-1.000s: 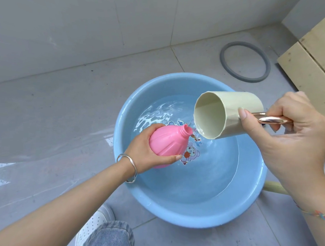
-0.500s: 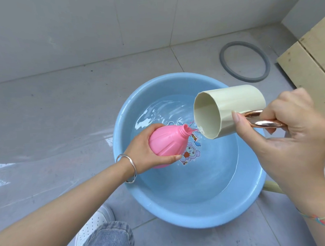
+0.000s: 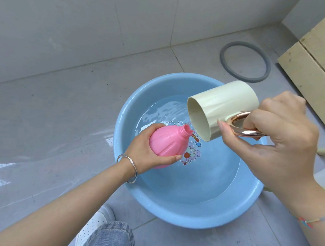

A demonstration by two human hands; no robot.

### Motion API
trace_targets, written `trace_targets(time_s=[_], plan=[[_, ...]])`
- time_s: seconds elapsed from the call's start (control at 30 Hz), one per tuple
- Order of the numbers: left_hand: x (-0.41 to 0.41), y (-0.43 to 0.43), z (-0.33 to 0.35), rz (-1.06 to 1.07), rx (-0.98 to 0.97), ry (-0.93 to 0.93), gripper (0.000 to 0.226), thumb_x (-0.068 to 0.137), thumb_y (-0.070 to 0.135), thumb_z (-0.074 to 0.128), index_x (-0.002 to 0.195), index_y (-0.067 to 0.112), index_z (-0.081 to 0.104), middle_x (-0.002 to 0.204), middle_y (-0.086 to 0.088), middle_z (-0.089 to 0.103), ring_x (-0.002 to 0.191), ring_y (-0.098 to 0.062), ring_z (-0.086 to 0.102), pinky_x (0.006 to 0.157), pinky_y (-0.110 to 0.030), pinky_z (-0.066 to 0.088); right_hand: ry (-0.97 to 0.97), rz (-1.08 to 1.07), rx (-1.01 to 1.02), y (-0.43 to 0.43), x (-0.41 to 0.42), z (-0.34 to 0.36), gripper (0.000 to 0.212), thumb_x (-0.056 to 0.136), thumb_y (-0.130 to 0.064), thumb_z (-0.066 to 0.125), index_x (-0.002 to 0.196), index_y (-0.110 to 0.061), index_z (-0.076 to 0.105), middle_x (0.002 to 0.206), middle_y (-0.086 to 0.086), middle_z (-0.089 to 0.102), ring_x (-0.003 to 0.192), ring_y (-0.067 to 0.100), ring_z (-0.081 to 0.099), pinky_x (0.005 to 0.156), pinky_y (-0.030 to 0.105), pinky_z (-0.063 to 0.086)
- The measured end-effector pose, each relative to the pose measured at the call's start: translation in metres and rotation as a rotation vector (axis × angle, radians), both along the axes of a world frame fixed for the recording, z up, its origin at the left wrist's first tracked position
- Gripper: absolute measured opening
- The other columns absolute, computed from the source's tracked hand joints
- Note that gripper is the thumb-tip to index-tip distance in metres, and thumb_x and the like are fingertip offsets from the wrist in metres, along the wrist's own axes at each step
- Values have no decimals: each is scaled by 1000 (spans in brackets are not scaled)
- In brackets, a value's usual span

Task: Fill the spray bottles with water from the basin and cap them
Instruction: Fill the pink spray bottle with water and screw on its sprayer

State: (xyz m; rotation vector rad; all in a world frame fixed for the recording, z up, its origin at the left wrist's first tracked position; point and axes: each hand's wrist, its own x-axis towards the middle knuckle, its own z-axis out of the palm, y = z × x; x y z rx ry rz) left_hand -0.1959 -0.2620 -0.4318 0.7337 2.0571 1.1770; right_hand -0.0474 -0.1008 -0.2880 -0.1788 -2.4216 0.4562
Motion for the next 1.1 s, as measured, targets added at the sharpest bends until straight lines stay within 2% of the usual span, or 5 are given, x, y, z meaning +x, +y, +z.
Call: trace_targets(time_s=[0.13,0.43,0.57,0.77,1.1], plan=[[0,0,-1,0,-1,4,83,41,68,81,114,45,50,107,22,60,95,2,60,80,-19,50,97,-85,188,-4,-10,-7,43,85,-17,70,52,-8,45,58,-2,32,70,13,22,78,23,27],[0,0,0,3,7,14,81,42,67,82,113,45,51,106,23,61,95,3,60,81,-19,50,113,5,310,-10,-9,-17,42,82,-12,73,49,-7,46,52,1,39,64,22,30,75,29,26],[0,-1,2,8,14,-1,79,41,66,82,111,47,50,105,22,61,94,3,60,80,-19,50,117,-145,89,-3,-6,-22,41,85,-19,69,54,-12,43,60,-5,26,67,15,23,73,24,27],[0,-1,4,21,34,-29,79,41,67,80,111,47,50,106,22,61,92,4,61,78,-14,49,2,-484,-588,34,6,-60,46,77,-33,71,58,-4,40,57,1,37,53,9,30,52,22,24],[0,0,4,39,50,-21,76,40,66,80,109,49,51,105,24,61,94,5,60,80,-14,49,-273,-419,-353,35,20,-116,46,76,-18,72,55,-21,32,53,-4,35,62,20,32,59,31,23]])
